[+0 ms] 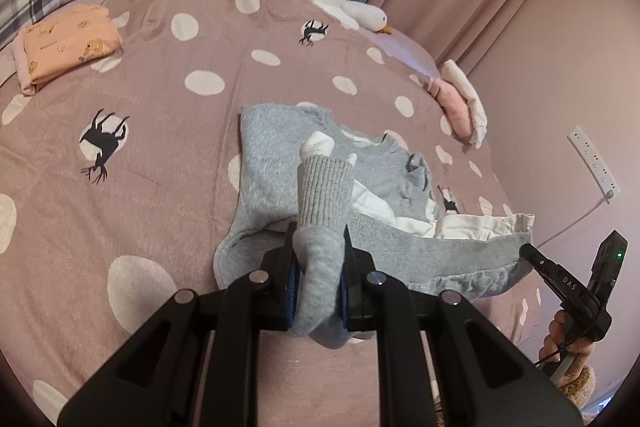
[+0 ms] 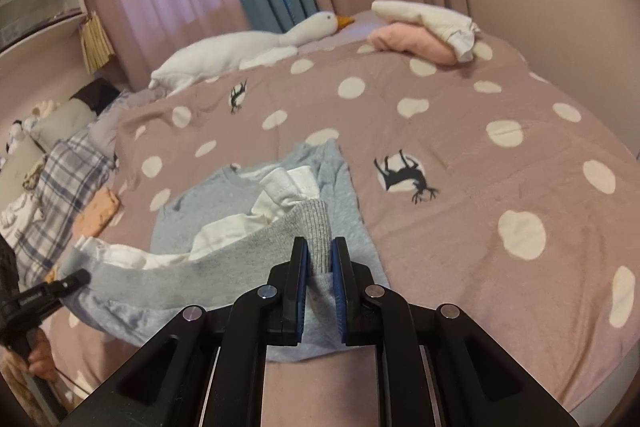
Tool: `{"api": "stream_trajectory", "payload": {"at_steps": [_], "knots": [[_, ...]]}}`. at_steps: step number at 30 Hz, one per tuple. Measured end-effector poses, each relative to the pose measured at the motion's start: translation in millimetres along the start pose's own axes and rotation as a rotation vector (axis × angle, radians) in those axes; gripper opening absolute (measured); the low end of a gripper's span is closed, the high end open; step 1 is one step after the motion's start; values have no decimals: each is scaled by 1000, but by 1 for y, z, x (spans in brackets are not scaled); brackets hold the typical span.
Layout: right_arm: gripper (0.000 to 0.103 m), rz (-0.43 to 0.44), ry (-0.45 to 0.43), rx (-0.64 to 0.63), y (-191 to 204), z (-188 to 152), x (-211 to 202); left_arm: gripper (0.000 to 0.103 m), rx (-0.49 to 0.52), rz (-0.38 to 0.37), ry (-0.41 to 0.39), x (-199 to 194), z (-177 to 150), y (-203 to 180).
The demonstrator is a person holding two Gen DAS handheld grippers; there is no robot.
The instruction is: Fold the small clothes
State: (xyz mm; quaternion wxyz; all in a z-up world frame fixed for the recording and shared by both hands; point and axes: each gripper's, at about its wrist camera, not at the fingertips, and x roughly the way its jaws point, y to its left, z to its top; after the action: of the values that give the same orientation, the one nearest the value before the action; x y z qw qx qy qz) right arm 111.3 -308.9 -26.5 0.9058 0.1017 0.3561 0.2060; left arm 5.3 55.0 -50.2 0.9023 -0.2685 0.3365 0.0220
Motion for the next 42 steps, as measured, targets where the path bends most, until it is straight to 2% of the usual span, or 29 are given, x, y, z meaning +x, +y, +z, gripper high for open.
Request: {"api": "stream_trajectory", "payload": {"at_steps": [3,7,20,42], "knots": [[13,0,-27,1,3,3,-6,15,-27,-44,-7,-5,4,2],[13,-16,-52,-1,7,6,-12,15,-11,-25,-44,-10,9,-4],[13,-27,-120,-40,20,26,-18,15,14,-44,-125,-24,28,-13],[13,-51,-158,-56,24,51,-10,15,58,-25,-136,-4,65,-26]]}}
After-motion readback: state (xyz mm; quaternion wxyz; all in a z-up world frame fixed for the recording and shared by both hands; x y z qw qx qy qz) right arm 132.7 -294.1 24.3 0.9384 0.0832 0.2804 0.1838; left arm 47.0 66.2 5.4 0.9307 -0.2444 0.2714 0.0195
